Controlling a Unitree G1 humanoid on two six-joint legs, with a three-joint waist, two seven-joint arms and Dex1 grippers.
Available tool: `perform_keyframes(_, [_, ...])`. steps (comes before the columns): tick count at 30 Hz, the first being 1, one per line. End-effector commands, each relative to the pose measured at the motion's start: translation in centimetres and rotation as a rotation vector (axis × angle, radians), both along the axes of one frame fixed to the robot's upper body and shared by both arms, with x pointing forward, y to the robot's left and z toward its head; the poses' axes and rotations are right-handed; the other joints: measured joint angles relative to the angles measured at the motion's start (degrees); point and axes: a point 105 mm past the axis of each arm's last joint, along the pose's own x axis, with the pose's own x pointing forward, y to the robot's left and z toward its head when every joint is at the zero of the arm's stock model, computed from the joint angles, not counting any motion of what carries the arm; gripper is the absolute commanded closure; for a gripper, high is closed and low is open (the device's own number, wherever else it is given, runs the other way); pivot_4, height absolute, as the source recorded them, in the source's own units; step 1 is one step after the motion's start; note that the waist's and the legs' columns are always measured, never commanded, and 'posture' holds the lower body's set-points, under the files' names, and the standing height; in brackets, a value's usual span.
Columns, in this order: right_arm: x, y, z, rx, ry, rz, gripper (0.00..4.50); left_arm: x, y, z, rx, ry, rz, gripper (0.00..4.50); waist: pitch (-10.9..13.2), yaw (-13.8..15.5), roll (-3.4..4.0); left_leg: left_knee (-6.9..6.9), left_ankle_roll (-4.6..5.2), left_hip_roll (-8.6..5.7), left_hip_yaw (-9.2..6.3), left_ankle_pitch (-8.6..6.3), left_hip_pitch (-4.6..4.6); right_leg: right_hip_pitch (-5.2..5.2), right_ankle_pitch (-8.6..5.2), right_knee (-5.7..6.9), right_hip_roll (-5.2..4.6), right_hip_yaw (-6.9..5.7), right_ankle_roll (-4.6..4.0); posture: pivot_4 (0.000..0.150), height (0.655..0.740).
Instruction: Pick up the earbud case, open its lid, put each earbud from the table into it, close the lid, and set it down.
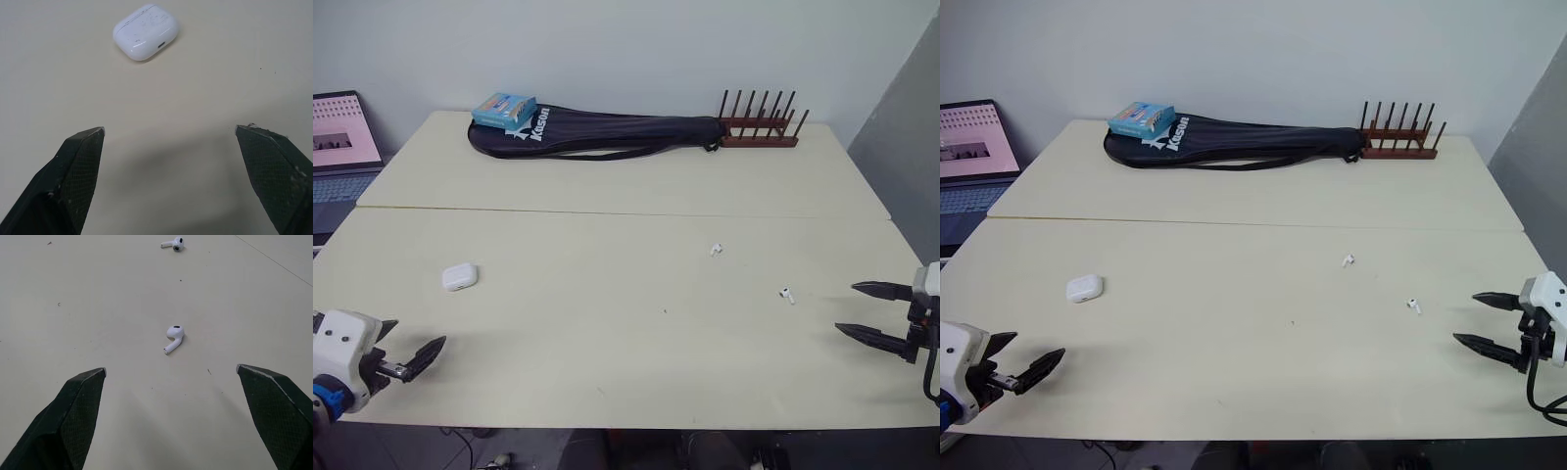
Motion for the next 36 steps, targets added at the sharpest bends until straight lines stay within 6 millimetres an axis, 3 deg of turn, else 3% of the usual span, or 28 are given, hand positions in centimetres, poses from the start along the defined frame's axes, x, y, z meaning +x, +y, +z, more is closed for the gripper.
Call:
perform_keyframes(1, [0.4,0.2,0.6,-0.036,-0.026,0.034,0.01,0.6,-0.6,1.5,0.014,-0.051,-0.05,0.0,0.0,0.0,0.0,0.0,0.0,0.0,0.0,0.0,0.0,0.0,0.0,0.0,0.0,0.0,0.0,0.15,0.7087])
perform_keyframes(6, [1.4,0.7,0.4,-0.06,-0.045,0.079,0.01,1.4,-1.6,0.9,0.006,-0.055,-0.119,0.0,0.0,0.0,0.03,0.04,0.0,0.0,0.02,0.0,0.04,0.02,0.02,0.01,0.01,0.01,0.0,0.15,0.7087])
perform_keyframes(13, [1.7,0.8,0.5,-0.049,-0.067,0.095,0.01,0.4,-2.5,1.0,-0.033,-0.097,-0.177,0.0,0.0,0.1,0.03,-0.02,0.0,0.01,-0.02,-0.01,-0.05,-0.02,0.02,-0.03,0.0,-0.05,0.0,0.15,0.7087])
perform_keyframes(24, [1.7,1.8,1.5,-0.019,-0.11,0.131,0.01,-0.5,-1.2,1.2,-0.075,-0.164,-0.049,0.0,0.0,0.2,0.03,0.06,0.0,0.0,-0.04,0.0,-0.02,0.05,0.02,-0.03,-0.01,-0.05,0.01,0.15,0.7087])
perform_keyframes(36, [1.3,2.3,1.8,-0.011,-0.109,0.146,0.01,-0.9,-1.8,1.3,-0.188,-0.227,0.032,0.0,0.0,0.2,0.04,0.06,0.0,-0.01,-0.07,-0.01,-0.03,0.05,0.03,-0.03,-0.01,-0.07,0.02,0.15,0.7087])
